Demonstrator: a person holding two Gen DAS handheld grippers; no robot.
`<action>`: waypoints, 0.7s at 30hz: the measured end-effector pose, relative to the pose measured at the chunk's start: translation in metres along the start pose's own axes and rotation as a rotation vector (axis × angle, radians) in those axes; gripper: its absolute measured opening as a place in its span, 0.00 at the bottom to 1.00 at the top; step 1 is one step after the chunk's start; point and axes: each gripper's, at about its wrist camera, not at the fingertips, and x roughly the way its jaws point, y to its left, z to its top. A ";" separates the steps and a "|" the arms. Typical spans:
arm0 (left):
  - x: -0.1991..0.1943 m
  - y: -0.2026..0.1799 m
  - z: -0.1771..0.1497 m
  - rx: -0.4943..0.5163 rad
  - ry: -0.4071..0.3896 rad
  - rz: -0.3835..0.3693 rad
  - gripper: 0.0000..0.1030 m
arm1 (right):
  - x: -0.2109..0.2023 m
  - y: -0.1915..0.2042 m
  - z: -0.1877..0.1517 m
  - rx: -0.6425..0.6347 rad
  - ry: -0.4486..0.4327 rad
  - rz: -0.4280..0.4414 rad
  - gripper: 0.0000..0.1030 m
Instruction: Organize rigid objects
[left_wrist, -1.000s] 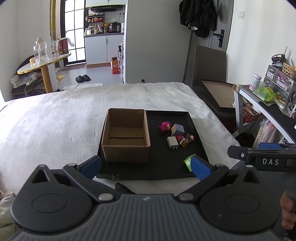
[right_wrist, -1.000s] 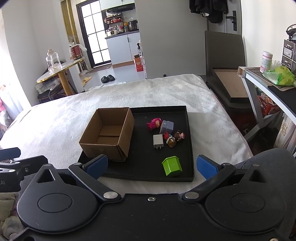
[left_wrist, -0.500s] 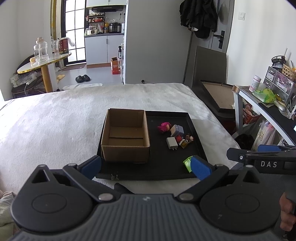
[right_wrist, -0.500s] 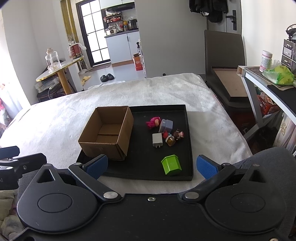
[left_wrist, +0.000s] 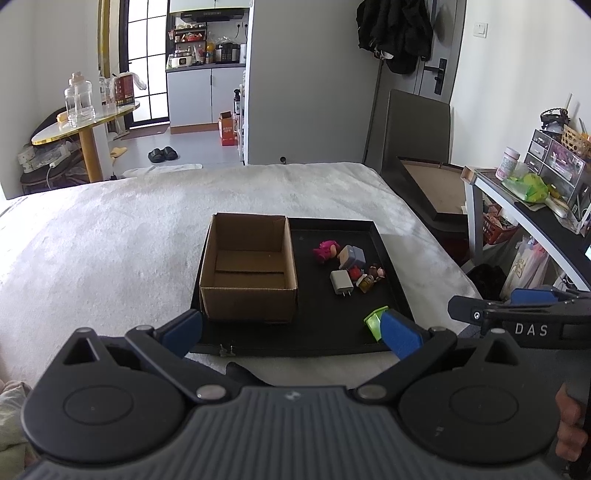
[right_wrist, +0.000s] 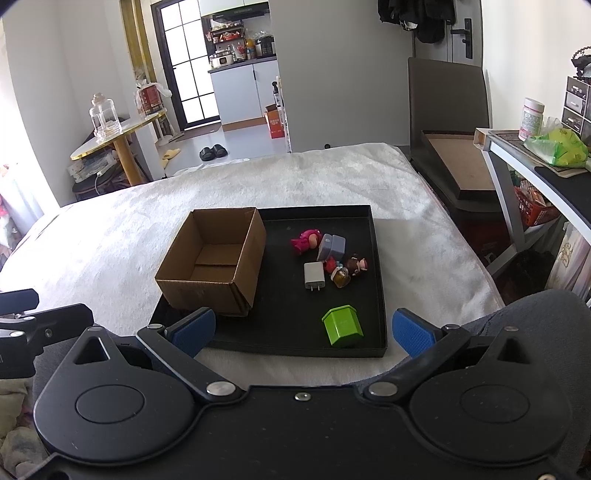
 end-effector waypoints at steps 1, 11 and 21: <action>0.001 0.000 0.000 0.000 0.002 0.000 0.99 | 0.000 0.000 0.000 0.001 0.001 0.001 1.00; 0.018 0.008 0.001 -0.007 0.019 0.009 0.99 | 0.013 -0.008 -0.006 0.029 -0.001 0.006 1.00; 0.057 0.030 0.009 -0.052 0.049 0.028 0.99 | 0.042 -0.023 -0.010 0.041 0.015 -0.005 1.00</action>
